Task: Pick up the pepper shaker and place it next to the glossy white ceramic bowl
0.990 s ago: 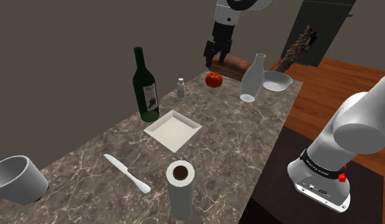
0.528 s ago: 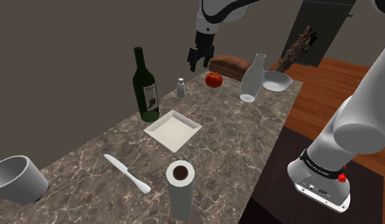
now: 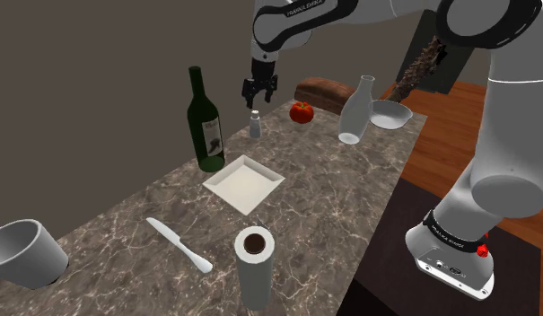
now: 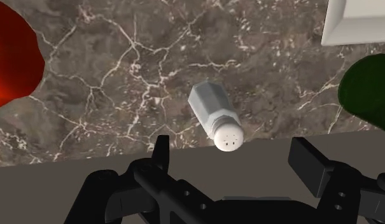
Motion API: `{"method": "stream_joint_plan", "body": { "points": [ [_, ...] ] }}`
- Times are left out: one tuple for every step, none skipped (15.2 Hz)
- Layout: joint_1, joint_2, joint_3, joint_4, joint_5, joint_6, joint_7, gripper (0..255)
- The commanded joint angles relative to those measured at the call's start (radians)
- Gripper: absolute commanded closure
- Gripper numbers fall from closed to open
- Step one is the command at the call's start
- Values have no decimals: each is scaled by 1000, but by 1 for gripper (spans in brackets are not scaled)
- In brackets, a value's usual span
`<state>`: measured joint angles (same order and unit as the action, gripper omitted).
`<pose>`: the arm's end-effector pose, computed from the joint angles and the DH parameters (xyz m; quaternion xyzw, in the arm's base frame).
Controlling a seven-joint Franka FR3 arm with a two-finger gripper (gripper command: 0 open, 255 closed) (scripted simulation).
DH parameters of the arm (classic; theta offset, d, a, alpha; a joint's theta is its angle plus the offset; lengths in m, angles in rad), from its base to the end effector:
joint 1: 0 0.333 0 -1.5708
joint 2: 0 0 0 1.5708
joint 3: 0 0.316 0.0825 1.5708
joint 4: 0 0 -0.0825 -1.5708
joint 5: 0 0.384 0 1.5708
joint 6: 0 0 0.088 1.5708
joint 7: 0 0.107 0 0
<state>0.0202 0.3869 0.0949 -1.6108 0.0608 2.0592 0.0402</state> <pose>0.6697 0.0732 0.4104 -0.9983 -0.0199 -0.0278 0.0473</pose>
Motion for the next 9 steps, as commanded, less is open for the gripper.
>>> {"method": "stream_joint_plan", "body": {
  "points": [
    [7, 49, 0, 51, -6, -1, 7, 0],
    [8, 54, 0, 45, -7, 10, 7, 0],
    [9, 59, 0, 40, -7, 20, 7, 0],
    [9, 64, 0, 34, -7, 31, 7, 0],
    [10, 70, 0, 29, -7, 42, 7, 0],
    [11, 76, 0, 24, -8, 53, 7, 0],
    [11, 82, 0, 20, -8, 63, 8, 0],
    [13, 91, 0, 13, -8, 80, 8, 0],
    [13, 91, 0, 12, -8, 80, 8, 0]
  ]
}}
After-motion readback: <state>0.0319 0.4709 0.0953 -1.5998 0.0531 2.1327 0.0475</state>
